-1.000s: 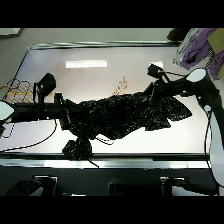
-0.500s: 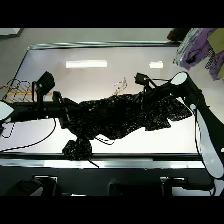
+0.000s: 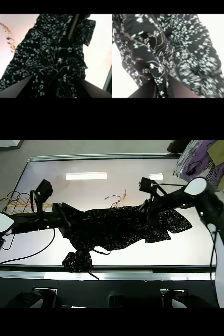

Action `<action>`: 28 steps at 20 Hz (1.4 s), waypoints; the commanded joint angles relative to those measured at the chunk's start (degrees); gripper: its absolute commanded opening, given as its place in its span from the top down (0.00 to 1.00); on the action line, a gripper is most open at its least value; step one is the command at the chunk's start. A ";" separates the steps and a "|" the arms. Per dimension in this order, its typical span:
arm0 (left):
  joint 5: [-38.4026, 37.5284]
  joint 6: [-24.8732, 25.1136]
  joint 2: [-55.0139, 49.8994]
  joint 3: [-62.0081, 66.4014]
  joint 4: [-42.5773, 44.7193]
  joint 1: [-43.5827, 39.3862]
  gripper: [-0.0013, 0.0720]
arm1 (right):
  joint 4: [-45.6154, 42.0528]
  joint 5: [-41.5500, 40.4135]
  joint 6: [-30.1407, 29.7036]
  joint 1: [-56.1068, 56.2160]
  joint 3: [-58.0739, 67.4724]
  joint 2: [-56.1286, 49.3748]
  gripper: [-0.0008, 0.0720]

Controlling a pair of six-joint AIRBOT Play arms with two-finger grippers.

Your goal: Fold the clothes and pants, and hang the long-sleeved shirts on hangers.

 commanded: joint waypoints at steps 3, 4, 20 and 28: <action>16.26 -13.40 0.28 0.02 0.09 0.33 0.19 | -9.57 -0.33 13.88 0.00 0.02 11.76 0.96; 20.70 -17.38 0.52 0.02 0.07 0.72 0.19 | -12.55 -0.72 18.53 0.00 0.02 13.84 0.96; 42.03 -35.91 5.03 0.07 -0.09 0.50 0.20 | -29.99 -2.12 44.72 0.00 0.13 26.88 0.95; 37.03 -35.91 5.07 0.02 -0.07 0.50 0.20 | -54.77 -29.46 62.77 0.00 0.13 32.81 0.96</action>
